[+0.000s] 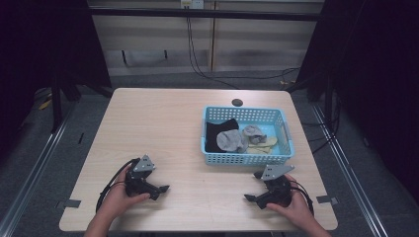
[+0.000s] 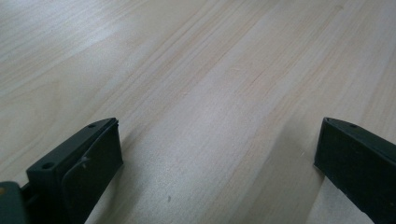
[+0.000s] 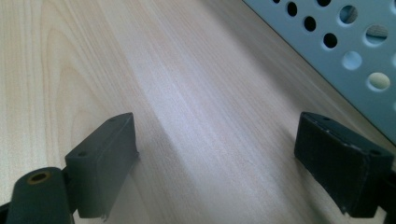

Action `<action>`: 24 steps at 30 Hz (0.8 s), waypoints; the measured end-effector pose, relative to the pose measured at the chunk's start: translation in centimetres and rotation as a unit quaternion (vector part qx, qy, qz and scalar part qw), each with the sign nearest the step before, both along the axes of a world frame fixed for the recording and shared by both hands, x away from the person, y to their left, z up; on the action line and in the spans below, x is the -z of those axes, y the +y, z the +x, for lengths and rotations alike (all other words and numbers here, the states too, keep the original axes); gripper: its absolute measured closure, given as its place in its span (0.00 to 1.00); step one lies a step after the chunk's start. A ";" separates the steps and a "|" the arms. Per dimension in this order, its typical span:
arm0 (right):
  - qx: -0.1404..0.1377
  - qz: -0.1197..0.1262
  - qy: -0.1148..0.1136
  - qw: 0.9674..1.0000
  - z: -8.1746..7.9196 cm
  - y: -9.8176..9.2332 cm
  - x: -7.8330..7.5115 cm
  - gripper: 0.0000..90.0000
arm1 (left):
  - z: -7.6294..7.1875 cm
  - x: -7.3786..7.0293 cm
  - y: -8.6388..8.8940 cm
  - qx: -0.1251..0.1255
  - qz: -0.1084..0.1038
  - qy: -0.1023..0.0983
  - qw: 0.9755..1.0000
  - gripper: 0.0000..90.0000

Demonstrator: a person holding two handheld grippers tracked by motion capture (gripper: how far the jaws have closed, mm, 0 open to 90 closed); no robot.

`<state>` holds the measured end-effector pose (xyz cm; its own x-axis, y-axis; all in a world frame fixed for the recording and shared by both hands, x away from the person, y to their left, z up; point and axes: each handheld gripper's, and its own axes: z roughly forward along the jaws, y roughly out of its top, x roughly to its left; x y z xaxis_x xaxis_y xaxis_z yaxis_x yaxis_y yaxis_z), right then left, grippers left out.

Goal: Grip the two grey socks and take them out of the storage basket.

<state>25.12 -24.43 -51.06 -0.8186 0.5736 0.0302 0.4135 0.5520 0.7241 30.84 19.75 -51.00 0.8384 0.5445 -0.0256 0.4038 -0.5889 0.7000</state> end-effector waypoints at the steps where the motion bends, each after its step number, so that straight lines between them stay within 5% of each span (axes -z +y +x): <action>1: 0.002 -0.001 0.002 1.000 0.0 0.0 0.0 0.14 | 0.0 0.0 0.0 0.000 0.000 0.000 1.000 0.00; 10: -0.003 -0.058 0.058 0.997 0.4 0.8 -1.5 0.15 | 0.0 0.0 0.0 0.000 -0.001 0.001 1.000 0.00; 12: -0.019 -0.086 0.077 0.993 0.6 1.1 -2.1 0.16 | 0.0 0.0 0.0 0.000 0.000 0.000 1.000 0.00; 17: -0.038 -0.104 0.109 0.988 0.8 1.9 -3.9 0.22 | 0.0 0.0 0.0 0.001 0.001 0.000 1.000 0.00; 24: -0.057 -0.144 0.130 0.979 1.4 2.7 -5.3 0.24 | 0.0 0.0 0.0 0.001 0.001 0.000 1.000 0.00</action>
<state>26.52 -21.71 -45.72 -0.8642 0.4938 0.0965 0.4865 0.7711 0.4107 30.85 19.77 -51.00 0.8392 0.5433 -0.0250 0.4031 -0.5906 0.6991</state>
